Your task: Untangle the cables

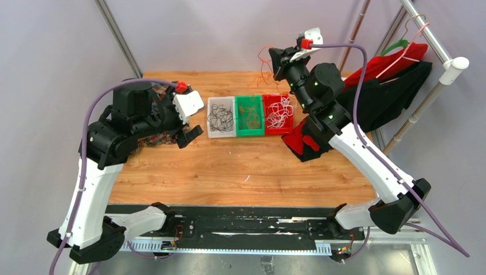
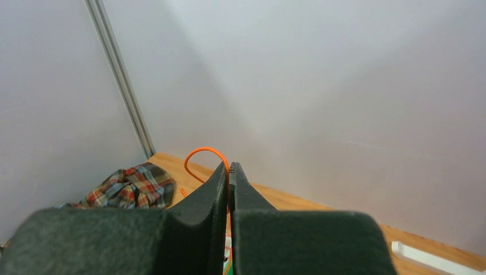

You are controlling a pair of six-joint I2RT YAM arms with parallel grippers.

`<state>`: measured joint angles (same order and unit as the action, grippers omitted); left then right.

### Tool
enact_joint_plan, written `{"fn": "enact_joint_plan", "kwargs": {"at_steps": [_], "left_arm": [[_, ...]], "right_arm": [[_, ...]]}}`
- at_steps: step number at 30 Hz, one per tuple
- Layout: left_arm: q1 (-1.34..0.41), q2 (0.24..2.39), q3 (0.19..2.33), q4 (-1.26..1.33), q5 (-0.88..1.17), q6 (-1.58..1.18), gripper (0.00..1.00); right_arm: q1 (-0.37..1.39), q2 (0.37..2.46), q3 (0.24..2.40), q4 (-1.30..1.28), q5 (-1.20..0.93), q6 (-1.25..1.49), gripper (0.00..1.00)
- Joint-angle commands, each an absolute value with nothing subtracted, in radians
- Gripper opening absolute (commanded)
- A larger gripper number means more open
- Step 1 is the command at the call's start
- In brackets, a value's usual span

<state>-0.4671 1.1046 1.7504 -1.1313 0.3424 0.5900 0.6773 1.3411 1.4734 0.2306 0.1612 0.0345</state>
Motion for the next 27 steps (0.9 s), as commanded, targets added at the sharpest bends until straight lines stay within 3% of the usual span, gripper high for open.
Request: {"fn": "enact_joint_plan", "kwargs": {"at_steps": [1, 10, 27], "left_arm": [[-0.463, 1.060, 1.710, -1.124, 0.281, 0.554, 0.98], [-0.463, 1.037, 1.626, -1.088, 0.127, 0.459, 0.98], [-0.463, 0.965, 1.516, -1.001, 0.064, 0.500, 0.98]], "right_arm": [[0.651, 1.373, 1.569, 0.254, 0.142, 0.010, 0.01], [0.646, 1.500, 1.699, 0.328, 0.103, -0.022, 0.01], [0.641, 1.684, 1.996, 0.303, 0.066, -0.068, 0.01]]}}
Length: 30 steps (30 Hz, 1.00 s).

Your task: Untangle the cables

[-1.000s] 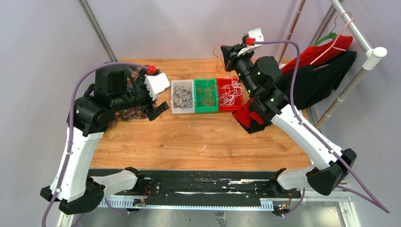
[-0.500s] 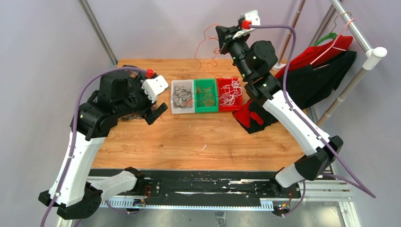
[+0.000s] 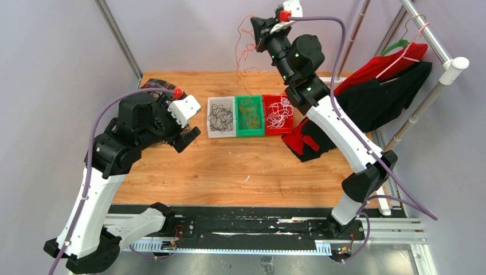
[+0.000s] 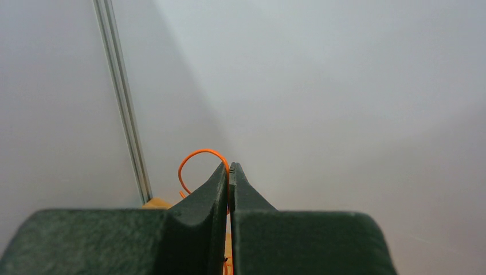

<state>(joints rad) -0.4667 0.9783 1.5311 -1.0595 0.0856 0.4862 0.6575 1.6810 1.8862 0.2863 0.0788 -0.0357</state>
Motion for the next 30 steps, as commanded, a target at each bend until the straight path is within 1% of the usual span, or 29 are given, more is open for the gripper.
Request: {"fn": "enact_joint_plan", "kwargs": {"at_steps": [1, 5, 8, 12, 17, 20, 27, 30], "left_arm": [[-0.463, 0.966, 1.514, -0.998, 0.062, 0.500, 0.98], [-0.463, 0.958, 1.502, -0.973, 0.037, 0.514, 0.98], [-0.463, 0.955, 1.494, -0.963, 0.028, 0.500, 0.98], [-0.463, 0.959, 1.479, -0.954, -0.011, 0.469, 0.98], [-0.464, 0.936, 1.433, -0.904, -0.084, 0.494, 0.98], [-0.463, 0.921, 1.426, -0.891, -0.084, 0.514, 0.98], [-0.464, 0.911, 1.410, -0.899, -0.060, 0.522, 0.98], [-0.463, 0.908, 1.402, -0.898, -0.056, 0.529, 0.98]], "right_arm": [[0.640, 1.690, 2.019, 0.291, 0.065, -0.072, 0.01], [0.637, 1.712, 2.075, 0.251, 0.062, -0.103, 0.01], [0.637, 1.719, 2.062, 0.248, 0.062, -0.127, 0.01], [0.637, 1.730, 2.006, 0.262, 0.080, -0.169, 0.01], [0.635, 1.733, 1.907, 0.296, 0.086, -0.213, 0.01], [0.632, 1.736, 1.867, 0.312, 0.102, -0.222, 0.01], [0.609, 1.720, 1.848, 0.332, 0.105, -0.184, 0.01], [0.586, 1.702, 1.883, 0.335, 0.070, -0.103, 0.01]]}}
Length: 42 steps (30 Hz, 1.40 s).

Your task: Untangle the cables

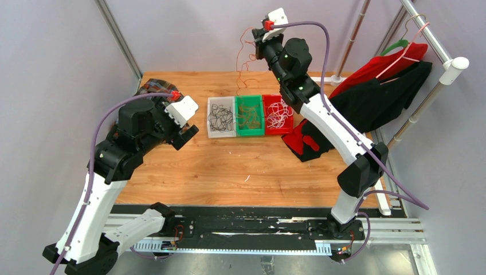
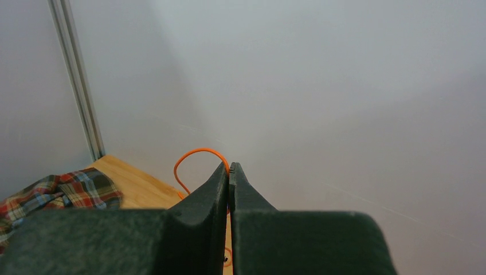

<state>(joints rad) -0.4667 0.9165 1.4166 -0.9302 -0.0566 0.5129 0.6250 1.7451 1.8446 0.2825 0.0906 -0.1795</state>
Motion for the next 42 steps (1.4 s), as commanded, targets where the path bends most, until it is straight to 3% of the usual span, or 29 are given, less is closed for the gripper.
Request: {"fn": "enact_joint_plan", "kwargs": {"at_steps": [1, 7, 27, 33, 42], "left_arm": [[-0.463, 0.908, 1.401, -0.897, -0.056, 0.530, 0.98], [-0.463, 0.902, 1.399, -0.898, -0.058, 0.534, 0.98], [-0.463, 0.902, 1.403, -0.898, -0.063, 0.518, 0.98], [-0.463, 0.905, 1.412, -0.876, -0.079, 0.511, 0.98], [-0.463, 0.901, 1.371, -0.823, -0.159, 0.468, 0.98]], "right_arm": [[0.578, 1.698, 1.900, 0.333, 0.061, -0.066, 0.01], [0.574, 1.699, 1.969, 0.295, 0.039, -0.071, 0.01], [0.571, 1.729, 1.739, 0.329, 0.070, -0.146, 0.01], [0.572, 1.791, 1.766, 0.202, 0.059, -0.096, 0.01], [0.581, 1.764, 1.459, 0.308, 0.098, -0.067, 0.01]]}}
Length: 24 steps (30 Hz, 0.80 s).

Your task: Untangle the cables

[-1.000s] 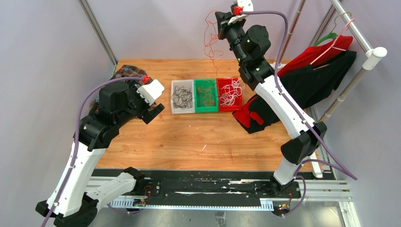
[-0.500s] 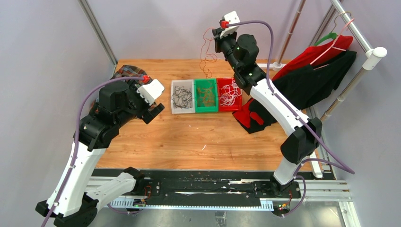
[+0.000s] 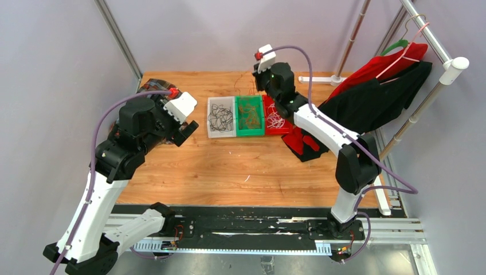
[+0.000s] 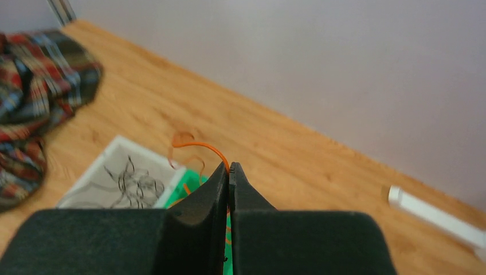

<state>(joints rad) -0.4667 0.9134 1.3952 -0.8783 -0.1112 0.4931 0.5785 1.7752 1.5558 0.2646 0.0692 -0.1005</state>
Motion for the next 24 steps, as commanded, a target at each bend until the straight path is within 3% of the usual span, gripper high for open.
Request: {"fn": "enact_joint_plan", "kwargs": {"at_steps": [1, 14, 24], "left_arm": [[-0.463, 0.897, 1.359, -0.819, -0.162, 0.468, 0.98], [-0.463, 0.888, 1.330, -0.803, -0.142, 0.496, 0.98], [-0.462, 0.884, 1.340, -0.812, -0.137, 0.508, 0.98]], "right_arm": [[0.583, 1.767, 1.435, 0.314, 0.099, -0.058, 0.01], [0.608, 1.680, 1.181, 0.450, 0.169, -0.002, 0.01], [0.581, 1.506, 1.181, 0.491, 0.192, 0.066, 0.01]]}}
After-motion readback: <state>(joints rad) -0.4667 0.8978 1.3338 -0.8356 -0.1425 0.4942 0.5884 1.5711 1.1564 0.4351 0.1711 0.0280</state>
